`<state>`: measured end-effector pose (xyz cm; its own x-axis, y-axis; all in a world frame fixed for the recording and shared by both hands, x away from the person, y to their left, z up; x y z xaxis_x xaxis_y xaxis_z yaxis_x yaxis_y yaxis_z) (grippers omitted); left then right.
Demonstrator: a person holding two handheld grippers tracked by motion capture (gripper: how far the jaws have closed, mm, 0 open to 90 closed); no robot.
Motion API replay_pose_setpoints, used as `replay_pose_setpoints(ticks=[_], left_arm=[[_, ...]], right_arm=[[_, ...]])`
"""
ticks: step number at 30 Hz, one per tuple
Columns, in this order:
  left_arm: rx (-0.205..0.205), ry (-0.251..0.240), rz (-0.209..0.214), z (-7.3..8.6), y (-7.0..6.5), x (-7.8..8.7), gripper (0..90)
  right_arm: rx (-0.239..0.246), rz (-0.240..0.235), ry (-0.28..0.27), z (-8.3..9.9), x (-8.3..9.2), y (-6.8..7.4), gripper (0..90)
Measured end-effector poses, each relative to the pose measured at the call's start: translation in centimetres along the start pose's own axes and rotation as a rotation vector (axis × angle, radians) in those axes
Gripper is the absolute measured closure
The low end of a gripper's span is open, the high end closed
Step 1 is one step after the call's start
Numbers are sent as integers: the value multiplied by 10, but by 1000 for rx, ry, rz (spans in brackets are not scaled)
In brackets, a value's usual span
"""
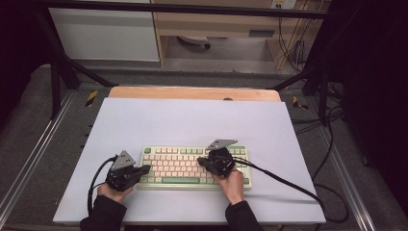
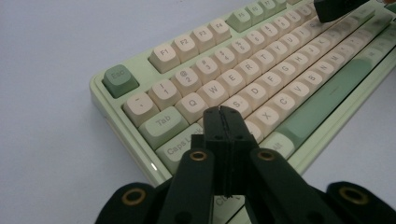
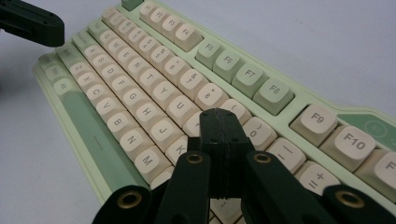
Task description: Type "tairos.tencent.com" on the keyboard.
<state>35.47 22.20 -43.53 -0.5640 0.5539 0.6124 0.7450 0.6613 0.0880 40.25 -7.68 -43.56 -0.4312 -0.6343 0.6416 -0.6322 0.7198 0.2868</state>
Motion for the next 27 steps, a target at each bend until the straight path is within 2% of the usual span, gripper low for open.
replay_pose_setpoints(ticks=[16,20,27], left_arm=[[-1,4,3,0,0,0,900],[-3,1,3,0,0,0,900],[-1,-3,2,-1,0,1,900]], right_arm=[[2,7,18,3,-5,-1,900],[5,13,38,3,-6,-2,900],[5,-4,11,1,1,1,900]])
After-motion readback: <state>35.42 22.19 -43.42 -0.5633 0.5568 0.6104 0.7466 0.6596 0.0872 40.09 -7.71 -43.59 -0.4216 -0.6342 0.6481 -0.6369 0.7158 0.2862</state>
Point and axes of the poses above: each handheld gripper's, and its own axes: x roughly backward along the jaws, z roughly out of its underside, y roughly to its left, the point moved 2 cm from there along -x, roughly forward along the jaws, and after that the axes turned 10 degrees about -x, right-handed, at the moved point
